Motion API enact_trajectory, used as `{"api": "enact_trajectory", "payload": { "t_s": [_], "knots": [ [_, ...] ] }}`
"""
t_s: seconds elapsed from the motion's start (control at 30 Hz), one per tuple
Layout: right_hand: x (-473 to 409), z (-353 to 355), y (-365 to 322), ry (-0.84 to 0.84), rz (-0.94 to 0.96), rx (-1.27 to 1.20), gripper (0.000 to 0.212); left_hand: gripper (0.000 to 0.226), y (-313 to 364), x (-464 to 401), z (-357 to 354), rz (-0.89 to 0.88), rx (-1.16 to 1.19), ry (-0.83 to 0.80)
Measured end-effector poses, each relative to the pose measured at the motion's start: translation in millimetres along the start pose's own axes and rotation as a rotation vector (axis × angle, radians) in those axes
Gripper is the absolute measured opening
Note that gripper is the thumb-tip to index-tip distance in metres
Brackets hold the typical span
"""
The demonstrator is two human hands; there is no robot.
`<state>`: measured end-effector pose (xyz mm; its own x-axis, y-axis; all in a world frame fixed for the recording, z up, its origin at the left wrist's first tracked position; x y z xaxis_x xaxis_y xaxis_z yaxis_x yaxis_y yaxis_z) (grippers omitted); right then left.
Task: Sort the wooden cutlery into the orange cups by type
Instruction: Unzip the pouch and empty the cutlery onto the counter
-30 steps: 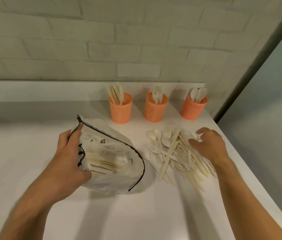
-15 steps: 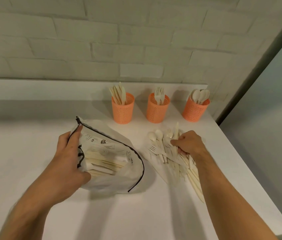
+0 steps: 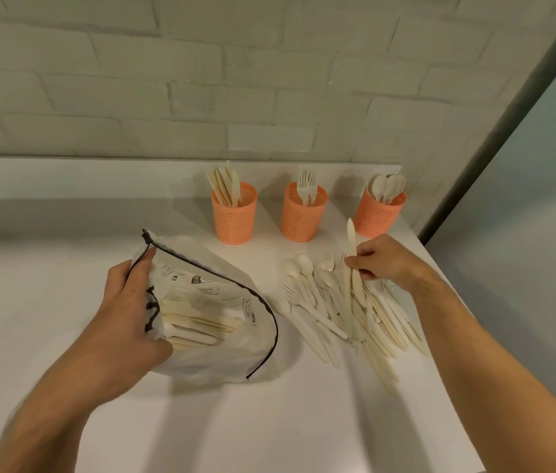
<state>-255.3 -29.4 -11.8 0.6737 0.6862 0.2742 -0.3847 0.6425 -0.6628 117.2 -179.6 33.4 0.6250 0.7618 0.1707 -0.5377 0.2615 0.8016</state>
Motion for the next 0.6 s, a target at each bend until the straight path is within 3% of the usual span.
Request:
{"api": "enact_trajectory", "payload": {
  "t_s": [0.1, 0.2, 0.3, 0.37, 0.47, 0.6],
  "knots": [
    [-6, -6, 9, -0.004, -0.021, 0.068, 0.015, 0.111, 1, -1, 0, -0.008, -0.007, 0.002],
    [1, 6, 6, 0.104, 0.026, -0.029, 0.007, 0.110, 0, -1, 0, -0.011, -0.001, 0.008],
    [23, 25, -7, 0.293, 0.240, -0.061, 0.018, 0.111, 0, -1, 0, -0.012, 0.015, 0.005],
    [37, 21, -11, 0.327, 0.392, 0.011, 0.020, 0.112, 1, 0, 0, -0.014, 0.025, 0.001],
    [44, -9, 4, 0.229, 0.514, 0.200, 0.030, 0.109, 5, 0, -1, -0.017, 0.046, -0.002],
    [43, -32, 21, 0.099, 0.492, 0.407, 0.043, 0.097, 9, 0, -2, -0.030, 0.034, -0.010]
  ]
}}
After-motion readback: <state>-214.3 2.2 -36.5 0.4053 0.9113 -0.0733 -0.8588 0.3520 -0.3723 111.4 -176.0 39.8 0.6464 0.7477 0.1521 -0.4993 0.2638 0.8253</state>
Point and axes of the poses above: each hand's wrist, its own x-axis away from the middle knuckle, its own z-axis out of the back of the hand, y = z × x, the point moved 6 cm from there along -x, towards the middle knuckle, and after that the axes turned 3 degrees about z, right-handed, at the moved point
